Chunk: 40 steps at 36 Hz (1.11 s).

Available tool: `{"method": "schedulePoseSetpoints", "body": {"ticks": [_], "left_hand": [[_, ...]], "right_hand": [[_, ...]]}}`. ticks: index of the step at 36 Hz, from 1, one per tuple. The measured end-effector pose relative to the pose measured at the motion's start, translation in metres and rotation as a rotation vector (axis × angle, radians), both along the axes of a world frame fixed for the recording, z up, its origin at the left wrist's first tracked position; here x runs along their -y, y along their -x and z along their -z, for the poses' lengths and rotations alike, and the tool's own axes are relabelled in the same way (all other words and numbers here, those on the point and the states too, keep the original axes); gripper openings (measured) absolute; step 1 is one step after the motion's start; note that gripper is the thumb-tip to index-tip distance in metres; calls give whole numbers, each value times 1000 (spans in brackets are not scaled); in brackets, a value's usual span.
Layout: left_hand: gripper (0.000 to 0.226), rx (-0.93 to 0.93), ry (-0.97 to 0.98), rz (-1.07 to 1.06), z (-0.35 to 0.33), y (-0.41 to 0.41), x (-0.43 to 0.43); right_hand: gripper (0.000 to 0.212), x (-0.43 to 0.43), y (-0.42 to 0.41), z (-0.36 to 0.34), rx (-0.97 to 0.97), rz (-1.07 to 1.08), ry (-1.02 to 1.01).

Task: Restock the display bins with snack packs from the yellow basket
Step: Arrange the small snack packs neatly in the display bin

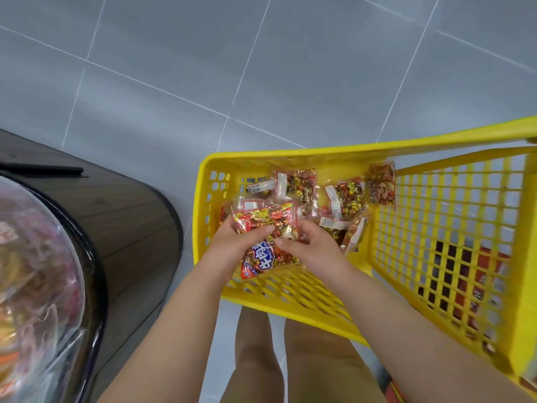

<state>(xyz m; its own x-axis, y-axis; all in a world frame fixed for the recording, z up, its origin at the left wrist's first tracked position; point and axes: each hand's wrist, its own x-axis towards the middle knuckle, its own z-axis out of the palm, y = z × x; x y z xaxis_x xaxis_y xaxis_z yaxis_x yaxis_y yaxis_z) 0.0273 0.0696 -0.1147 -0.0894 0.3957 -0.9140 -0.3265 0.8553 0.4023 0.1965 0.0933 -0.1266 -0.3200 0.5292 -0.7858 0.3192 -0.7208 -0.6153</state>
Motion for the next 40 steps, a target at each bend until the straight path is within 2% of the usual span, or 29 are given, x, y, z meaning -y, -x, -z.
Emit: {"method": "schedulePoseSetpoints", "body": {"ticks": [3,5,7,9,13,16,19,21,23,28,30,33,36,38,40], "left_hand": [[66,-41,5,2,7,3,2],[48,-53,9,-33,10,5,4],[44,-58,14,-73,11,8,6],[51,-52,25,-99,10,10,7],[60,-59,41,-109,6,14,9],[51,-86,27,-87,2,22,10],[65,-88,19,-61,-4,27,9],[73,-77,18,-59,-8,27,8],[70,-76,9,-79,-11,26,8],[68,-51,2,-151,-23,28,11],[60,-48,-12,-155,-31,32,12],[62,-63,-27,-190,-47,44,15],[60,-61,-45,-221,-66,56,20],[44,-61,-64,-238,-80,62,25],[41,-64,-81,-249,-94,66,31]], "right_hand": [[14,-8,0,5,98,-95,-34],[15,-21,-6,16,181,-7,-25],[17,-37,-11,32,316,145,-41],[38,-53,-12,52,412,214,-14],[80,-73,1,85,518,61,86],[95,-83,11,98,629,-74,122],[106,-86,14,103,704,-125,153],[111,-86,13,104,683,-58,165],[108,-83,9,104,638,61,163],[79,-63,-1,91,561,90,83],[79,-55,-5,82,519,110,105],[65,-48,-10,62,447,169,127],[71,-43,-13,31,427,227,128],[77,-41,-13,10,320,313,179],[73,-40,-6,-16,210,387,208]]}}
